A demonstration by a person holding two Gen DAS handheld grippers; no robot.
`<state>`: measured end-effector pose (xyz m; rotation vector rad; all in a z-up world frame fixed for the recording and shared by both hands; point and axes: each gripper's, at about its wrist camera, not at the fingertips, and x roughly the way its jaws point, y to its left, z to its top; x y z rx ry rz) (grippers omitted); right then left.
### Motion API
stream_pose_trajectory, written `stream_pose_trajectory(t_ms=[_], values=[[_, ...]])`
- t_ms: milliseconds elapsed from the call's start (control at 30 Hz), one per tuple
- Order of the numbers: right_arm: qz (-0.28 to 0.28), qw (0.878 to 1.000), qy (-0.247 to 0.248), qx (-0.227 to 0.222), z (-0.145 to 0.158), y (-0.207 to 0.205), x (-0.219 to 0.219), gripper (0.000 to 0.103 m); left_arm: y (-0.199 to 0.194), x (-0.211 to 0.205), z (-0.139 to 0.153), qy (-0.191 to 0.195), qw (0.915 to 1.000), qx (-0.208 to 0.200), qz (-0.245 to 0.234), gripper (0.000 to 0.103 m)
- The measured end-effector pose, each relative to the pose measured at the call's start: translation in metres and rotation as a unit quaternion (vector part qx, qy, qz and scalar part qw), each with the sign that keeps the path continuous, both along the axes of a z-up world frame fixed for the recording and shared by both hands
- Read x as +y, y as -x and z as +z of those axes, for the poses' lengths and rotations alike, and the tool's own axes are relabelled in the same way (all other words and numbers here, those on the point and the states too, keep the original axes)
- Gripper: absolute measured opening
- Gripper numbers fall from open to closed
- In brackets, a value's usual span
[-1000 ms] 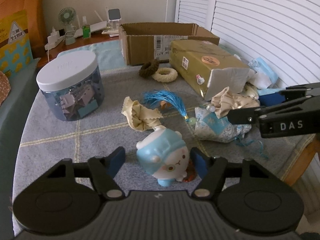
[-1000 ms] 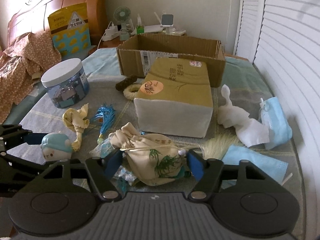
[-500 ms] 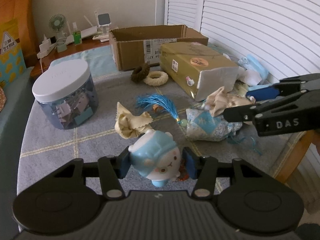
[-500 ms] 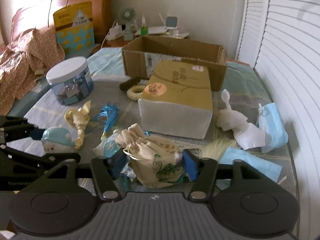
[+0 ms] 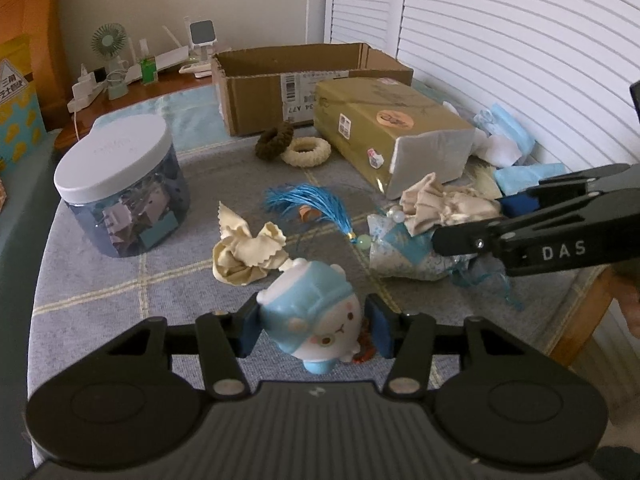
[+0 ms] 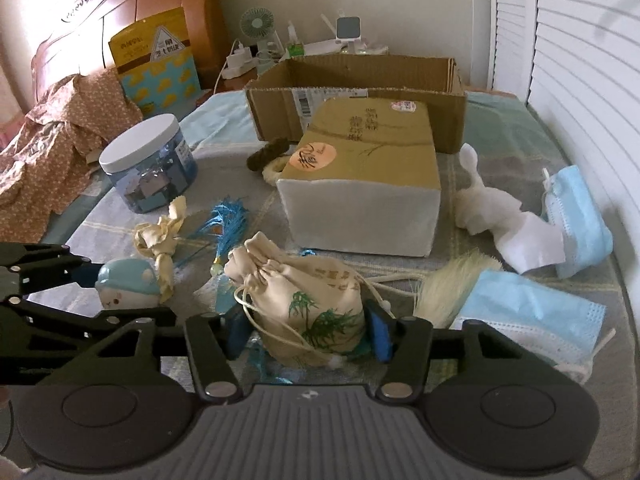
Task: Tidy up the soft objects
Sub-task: 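Carry the pouch into the cardboard box and open the right tool while the left tool lifts the figurine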
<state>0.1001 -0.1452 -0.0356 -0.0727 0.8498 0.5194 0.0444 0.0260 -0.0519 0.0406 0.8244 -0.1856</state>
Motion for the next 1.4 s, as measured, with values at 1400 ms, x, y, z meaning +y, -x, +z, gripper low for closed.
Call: stream_pose_trajectory(t_ms=[1400], values=[[-0.029,0.979,0.063,-0.191,0.144,-0.066,0.009,0.055,0.005,0.018,0.035,0.007,0.9990,-0.043,0.000,0.053]])
